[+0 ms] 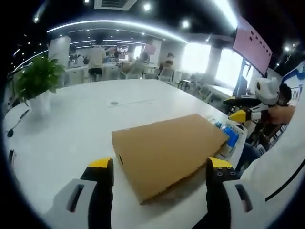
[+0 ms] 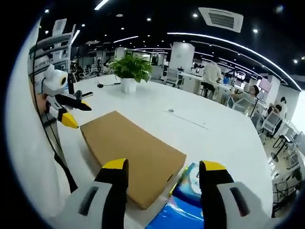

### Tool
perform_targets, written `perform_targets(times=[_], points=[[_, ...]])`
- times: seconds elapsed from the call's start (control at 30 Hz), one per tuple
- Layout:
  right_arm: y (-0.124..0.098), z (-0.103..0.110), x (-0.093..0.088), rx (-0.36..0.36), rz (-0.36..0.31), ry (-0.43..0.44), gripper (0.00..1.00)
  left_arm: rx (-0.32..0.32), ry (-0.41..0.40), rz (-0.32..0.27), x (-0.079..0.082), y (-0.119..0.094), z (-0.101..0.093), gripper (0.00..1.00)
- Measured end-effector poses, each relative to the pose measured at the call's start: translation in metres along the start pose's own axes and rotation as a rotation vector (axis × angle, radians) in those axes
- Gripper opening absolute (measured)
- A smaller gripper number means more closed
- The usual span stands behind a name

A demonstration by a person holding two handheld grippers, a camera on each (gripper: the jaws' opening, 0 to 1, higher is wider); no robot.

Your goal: Operate the shoe box by opening the lid, removing the specified soft item, and placing it in the target area until the item is outside and the box remains undamaged.

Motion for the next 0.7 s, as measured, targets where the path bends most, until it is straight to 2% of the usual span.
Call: perform_targets(times=[0.07,0.17,0.27,0.33,0.4,0.43,0.47,0.5,0.57,0.6,0.67,0.7], points=[[-0.001,-0.003,0.002,-0.006,-0.036,0.028,0.69,0.017,-0.003,-0.014,0.001,0.001,0.000,0.81],[-0.001,-0.007,0.004,-0.008,-0.071,0.079,0.79,0.018,-0.014,-0.042,0.003,0.002,0.000,0.82],[-0.001,-0.011,0.008,-0.021,-0.109,0.101,0.81,0.013,-0.015,-0.065,0.006,0.003,-0.001,0.84],[-0.001,-0.014,0.011,-0.039,-0.145,0.136,0.84,0.034,0.004,-0.055,0.005,0.004,0.000,0.89],[-0.001,-0.017,0.013,-0.077,-0.174,0.145,0.87,0.044,0.002,-0.077,0.006,0.004,0.001,0.98],[-0.002,-0.020,0.017,-0.133,-0.236,0.183,0.89,0.049,0.004,-0.089,0.006,0.005,0.000,0.99],[-0.002,-0.021,0.019,-0.150,-0.270,0.193,0.88,0.061,0.006,-0.083,0.006,0.004,0.002,0.99],[-0.003,-0.023,0.021,-0.160,-0.307,0.147,0.87,0.080,0.008,-0.080,0.006,0.004,0.004,0.99],[-0.005,-0.025,0.019,-0.194,-0.307,0.121,0.88,0.076,0.005,-0.098,0.007,0.003,0.005,0.99],[-0.005,-0.027,0.020,-0.216,-0.327,0.080,0.89,0.075,-0.002,-0.111,0.008,0.002,0.006,0.99],[-0.003,-0.029,0.019,-0.262,-0.318,0.027,0.91,0.052,-0.004,-0.141,0.010,0.001,0.005,0.99],[-0.003,-0.028,0.019,-0.263,-0.318,0.014,0.92,0.047,-0.007,-0.155,0.011,0.001,0.005,0.99]])
Point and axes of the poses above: the point that each gripper's makers call its tool centre point, and the gripper's own axes: y roughly forward along the fingers, z roughly to its left, x roughly out of its top, the point moved 8 cm from there along -y, roughly backward along the fingers, and after that the axes turned 2 degrees about -y, right-handed, at the moved point
